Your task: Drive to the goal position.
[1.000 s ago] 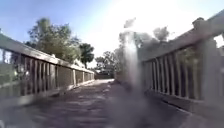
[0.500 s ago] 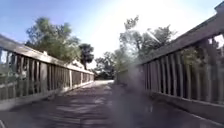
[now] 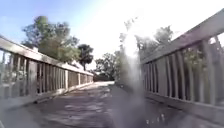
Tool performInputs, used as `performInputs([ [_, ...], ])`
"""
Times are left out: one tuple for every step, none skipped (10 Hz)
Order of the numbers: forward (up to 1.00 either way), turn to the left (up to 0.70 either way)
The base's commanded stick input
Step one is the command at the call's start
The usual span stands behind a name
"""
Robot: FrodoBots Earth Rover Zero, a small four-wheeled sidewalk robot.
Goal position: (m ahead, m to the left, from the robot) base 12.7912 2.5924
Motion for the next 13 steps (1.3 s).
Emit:
performInputs([
  [0.7, 0.0],
  [0.7, 0.0],
  [0.7, 0.0],
  [0.7, 0.0],
  [0.7, 0.0],
  [0.7, 0.0],
  [0.7, 0.0],
  [0.7, 0.0],
  [0.7, 0.0],
  [0.7, 0.0],
  [0.7, 0.0],
  [0.7, 0.0],
  [0.7, 0.0],
])
